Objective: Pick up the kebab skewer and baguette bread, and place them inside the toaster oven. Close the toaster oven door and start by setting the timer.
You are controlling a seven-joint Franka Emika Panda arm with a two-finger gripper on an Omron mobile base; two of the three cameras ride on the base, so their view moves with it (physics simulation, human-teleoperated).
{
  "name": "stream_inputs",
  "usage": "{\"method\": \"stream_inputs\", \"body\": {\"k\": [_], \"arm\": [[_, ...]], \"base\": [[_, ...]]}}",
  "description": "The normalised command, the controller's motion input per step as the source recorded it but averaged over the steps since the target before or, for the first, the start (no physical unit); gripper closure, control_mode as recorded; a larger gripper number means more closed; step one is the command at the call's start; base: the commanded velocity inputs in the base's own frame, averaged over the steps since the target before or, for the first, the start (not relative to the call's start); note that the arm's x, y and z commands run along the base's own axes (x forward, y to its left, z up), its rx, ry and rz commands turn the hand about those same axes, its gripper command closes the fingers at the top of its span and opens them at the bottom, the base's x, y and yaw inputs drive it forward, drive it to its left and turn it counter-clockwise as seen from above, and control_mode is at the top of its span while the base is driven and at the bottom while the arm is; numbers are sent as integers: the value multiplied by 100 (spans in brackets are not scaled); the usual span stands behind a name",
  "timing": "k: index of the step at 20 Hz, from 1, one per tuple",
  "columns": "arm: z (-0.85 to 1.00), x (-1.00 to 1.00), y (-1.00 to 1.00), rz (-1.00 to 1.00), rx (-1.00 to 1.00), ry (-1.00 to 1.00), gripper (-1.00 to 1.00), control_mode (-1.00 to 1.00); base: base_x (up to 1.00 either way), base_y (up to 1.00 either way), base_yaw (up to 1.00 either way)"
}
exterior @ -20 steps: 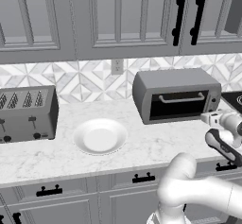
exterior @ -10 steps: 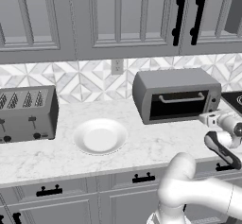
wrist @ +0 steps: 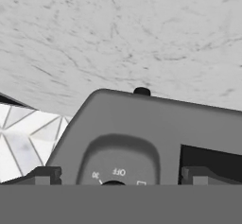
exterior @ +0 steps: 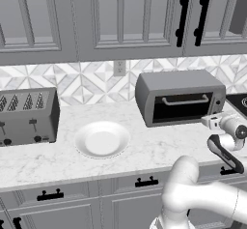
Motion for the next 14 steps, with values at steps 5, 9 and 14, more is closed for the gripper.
{"method": "stream_inputs", "body": {"k": [5, 9, 14], "arm": [[-8, 5, -10, 0, -1, 0, -100, -100], [-5, 0, -12, 0, -1, 0, -100, -100], [0, 0, -17, 0, 0, 0, -100, -100]], "base": [[0, 0, 0], [0, 0, 0], [0, 0, 0]]}}
